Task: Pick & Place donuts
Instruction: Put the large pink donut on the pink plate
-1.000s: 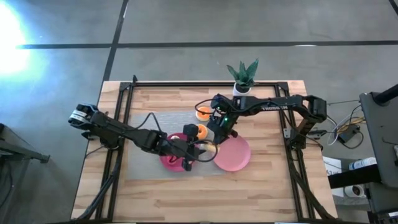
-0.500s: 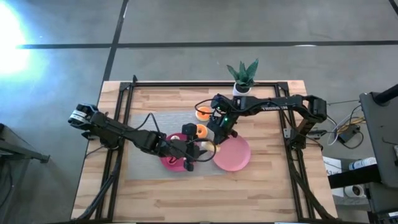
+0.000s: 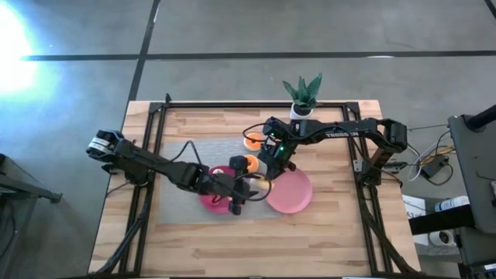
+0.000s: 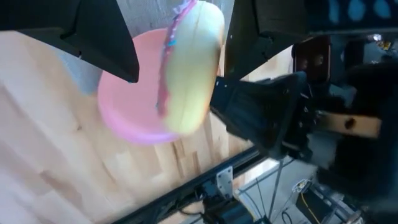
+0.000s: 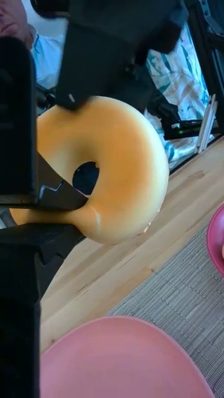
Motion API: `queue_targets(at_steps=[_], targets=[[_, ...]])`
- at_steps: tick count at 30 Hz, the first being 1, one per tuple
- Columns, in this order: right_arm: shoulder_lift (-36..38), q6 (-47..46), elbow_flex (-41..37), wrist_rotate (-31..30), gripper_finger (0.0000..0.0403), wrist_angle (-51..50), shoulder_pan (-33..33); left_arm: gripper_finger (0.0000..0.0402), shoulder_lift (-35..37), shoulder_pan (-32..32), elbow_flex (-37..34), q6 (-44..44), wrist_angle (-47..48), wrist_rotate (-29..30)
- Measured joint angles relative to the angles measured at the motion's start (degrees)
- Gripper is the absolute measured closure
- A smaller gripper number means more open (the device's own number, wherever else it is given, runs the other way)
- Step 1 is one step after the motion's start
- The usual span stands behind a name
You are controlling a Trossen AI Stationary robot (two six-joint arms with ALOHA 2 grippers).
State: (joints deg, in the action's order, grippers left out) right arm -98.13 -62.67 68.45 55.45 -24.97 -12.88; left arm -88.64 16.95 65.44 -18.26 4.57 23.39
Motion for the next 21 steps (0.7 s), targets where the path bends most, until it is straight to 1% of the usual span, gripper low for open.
queue_targets(at_steps=[6,10,14,17,19,21], targets=[[0.00,-0.07,0.00,-0.16,0.0390,-0.04,0.00,0.0192,-1.84,-0.31,-0.07,-1.16,-0.08,0.07],[0.00,-0.07,0.00,-0.36,0.0390,-0.03,0.00,0.0210,-2.14,-0.35,-0.07,-1.18,-0.60,1.52],[0.00,0.03,0.00,-2.82,0.0390,-0.02,0.00,0.0248,-2.14,-0.35,0.17,-1.22,-0.63,2.24],[0.00,0.25,0.00,-2.98,0.0388,-0.03,0.00,0.0285,-2.14,-0.35,0.16,-1.22,-0.49,2.24],[0.00,0.49,0.00,-3.01,0.0380,-0.02,0.00,0.0312,-2.14,-0.35,0.15,-1.29,-0.47,2.22],[0.02,0.26,0.00,-3.03,0.0362,-0.04,0.00,0.0337,-2.14,-0.34,0.15,-1.32,-0.47,2.22]])
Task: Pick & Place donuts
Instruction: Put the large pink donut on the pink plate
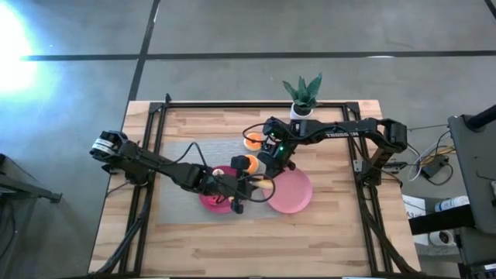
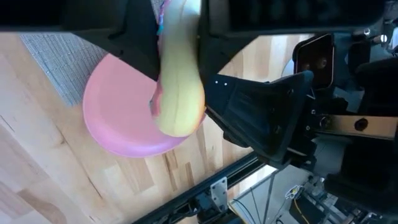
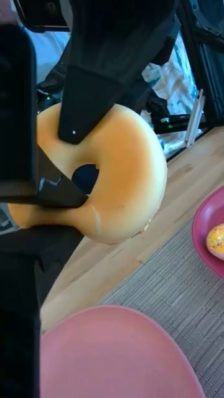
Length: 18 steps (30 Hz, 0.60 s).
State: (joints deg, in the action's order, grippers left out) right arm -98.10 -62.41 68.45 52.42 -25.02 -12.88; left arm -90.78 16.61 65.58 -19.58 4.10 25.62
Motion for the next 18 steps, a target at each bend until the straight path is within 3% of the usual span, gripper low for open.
queue_targets(at_steps=[5,12,16,18], targets=[[0.02,-0.15,0.47,-0.13,0.0299,-0.03,0.00,0.0376,0.00,0.01,0.00,-0.32,0.33,-0.05],[1.36,2.41,1.56,-1.01,0.0226,-0.05,-0.48,0.0384,0.00,0.05,-0.07,1.08,3.10,-0.49],[5.50,5.31,1.62,-7.37,0.0215,-3.42,-1.26,0.0384,0.00,0.03,-0.13,5.69,4.85,-0.59],[8.67,7.39,1.64,-14.38,0.0215,-7.38,-1.38,0.0385,0.05,-0.01,-0.15,9.02,5.15,-0.56]])
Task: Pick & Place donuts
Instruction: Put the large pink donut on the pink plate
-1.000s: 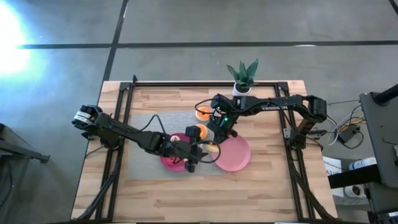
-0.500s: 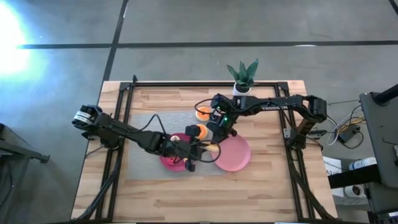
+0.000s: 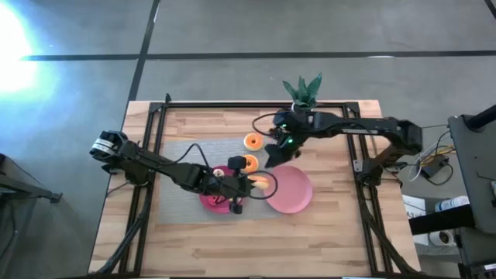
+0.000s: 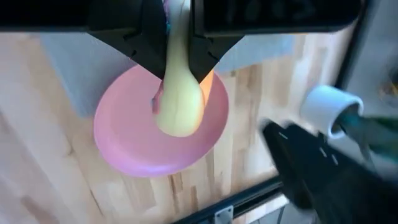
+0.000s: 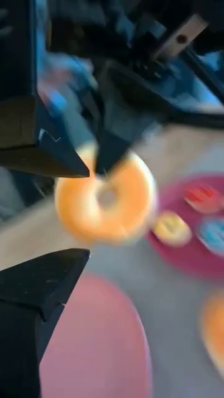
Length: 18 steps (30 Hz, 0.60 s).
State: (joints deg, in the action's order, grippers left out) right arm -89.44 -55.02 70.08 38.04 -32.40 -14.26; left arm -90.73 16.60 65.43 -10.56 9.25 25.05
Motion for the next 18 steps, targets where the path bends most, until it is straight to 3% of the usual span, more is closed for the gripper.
queue_targets(at_steps=[5,10,13,18], targets=[[9.60,0.44,0.00,-23.24,0.0222,-9.54,2.66,0.0385,0.78,-0.66,0.00,12.70,0.03,-1.79],[16.74,-3.30,-0.02,-38.77,0.0225,-15.96,8.95,0.0385,0.80,-4.77,0.00,27.14,-2.53,-12.26],[18.94,-3.48,-0.02,-44.87,0.0225,-18.31,13.82,0.0385,0.42,-8.70,0.00,34.28,-5.02,-20.46],[19.17,-1.23,-0.13,-49.15,0.0225,-21.64,20.77,0.0385,-0.36,-16.62,0.00,46.64,-9.84,-34.54]])
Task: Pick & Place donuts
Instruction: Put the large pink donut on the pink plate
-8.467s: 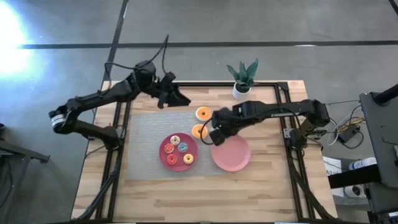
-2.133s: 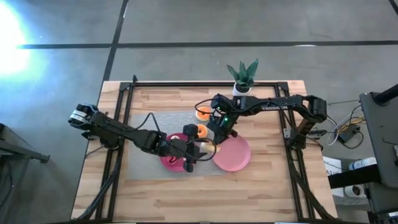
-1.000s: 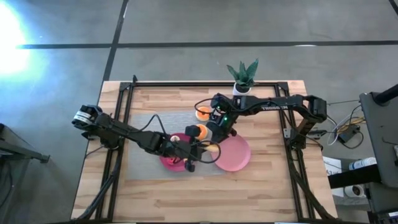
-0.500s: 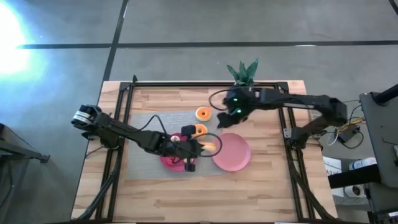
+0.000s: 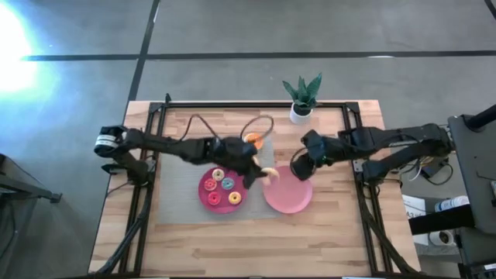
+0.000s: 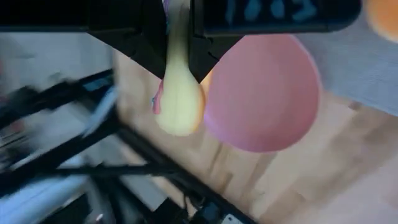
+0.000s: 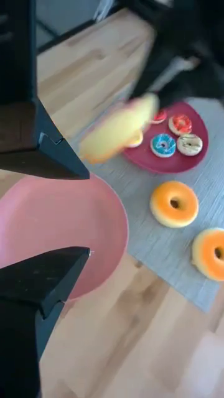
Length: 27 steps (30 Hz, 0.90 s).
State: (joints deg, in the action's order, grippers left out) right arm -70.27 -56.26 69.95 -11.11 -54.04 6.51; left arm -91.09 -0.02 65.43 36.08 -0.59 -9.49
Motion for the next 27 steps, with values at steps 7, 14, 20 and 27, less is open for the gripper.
queue_targets(at_steps=[7,14,20,27], targets=[[-0.08,7.06,0.00,-11.96,0.0225,0.00,9.45,0.0385,-4.02,-10.60,0.00,15.65,-5.16,-24.05],[0.42,1.67,-1.60,-7.45,0.0227,-1.12,11.12,0.0385,-12.44,-13.81,0.00,33.85,-19.39,-39.40],[5.56,-10.26,-9.80,-3.26,0.0245,1.70,10.66,0.0385,-15.67,-14.19,0.15,39.17,-29.01,-40.95],[15.42,-20.28,-22.64,-2.67,0.0263,9.54,10.72,0.0385,-20.62,-14.99,0.73,42.30,-26.78,-32.68]])
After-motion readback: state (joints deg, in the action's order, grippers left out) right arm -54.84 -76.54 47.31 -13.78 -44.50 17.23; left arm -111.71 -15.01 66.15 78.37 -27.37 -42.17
